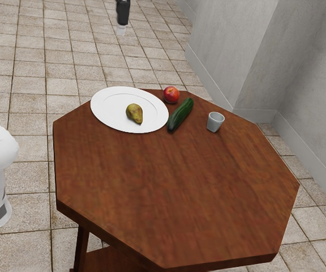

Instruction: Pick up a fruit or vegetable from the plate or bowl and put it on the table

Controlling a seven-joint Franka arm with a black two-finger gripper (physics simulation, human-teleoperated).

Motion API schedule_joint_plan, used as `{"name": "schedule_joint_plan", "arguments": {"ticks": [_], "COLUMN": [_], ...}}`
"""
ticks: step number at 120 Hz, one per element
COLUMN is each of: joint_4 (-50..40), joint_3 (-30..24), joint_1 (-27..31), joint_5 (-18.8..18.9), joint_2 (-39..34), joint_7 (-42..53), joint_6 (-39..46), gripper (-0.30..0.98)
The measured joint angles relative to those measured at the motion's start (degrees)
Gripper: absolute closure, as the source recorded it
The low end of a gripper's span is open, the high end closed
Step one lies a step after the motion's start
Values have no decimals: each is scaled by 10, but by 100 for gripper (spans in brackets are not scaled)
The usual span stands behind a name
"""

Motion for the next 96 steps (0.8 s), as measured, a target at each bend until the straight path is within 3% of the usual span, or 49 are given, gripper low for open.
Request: {"name": "schedule_joint_plan", "arguments": {"ticks": [7, 11, 13, 15, 21, 24, 28, 34, 44, 51, 64, 74, 87, 96], "joint_4": [3, 4, 4, 5, 6, 7, 7, 7, 7, -18, -141, -181, -189, -190], "joint_3": [-144, -180, -160, -113, 76, 158, 222, 266, 283, 258, 225, 208, 194, 201], "joint_1": [196, 247, 218, 150, -113, -219, -301, -360, -391, -392, -367, -311, -241, -271], "joint_5": [-34, -51, -55, -51, -18, -1, 18, 41, 65, 83, 102, 113, 140, 159], "joint_2": [-21, -25, -17, -9, 4, 6, 8, 8, -4, -47, -185, -242, -266, -264], "joint_7": [13, 21, 25, 26, 25, 23, 21, 18, 14, 9, -10, -25, -43, -61], "joint_6": [-11, -17, -18, -17, -13, -12, -12, -15, -27, -32, -39, -46, -74, -63], "gripper": [2, 2, 2, 2, 2, 2, 2, 2, 2, 2, 2, 2, 2, 2]}}
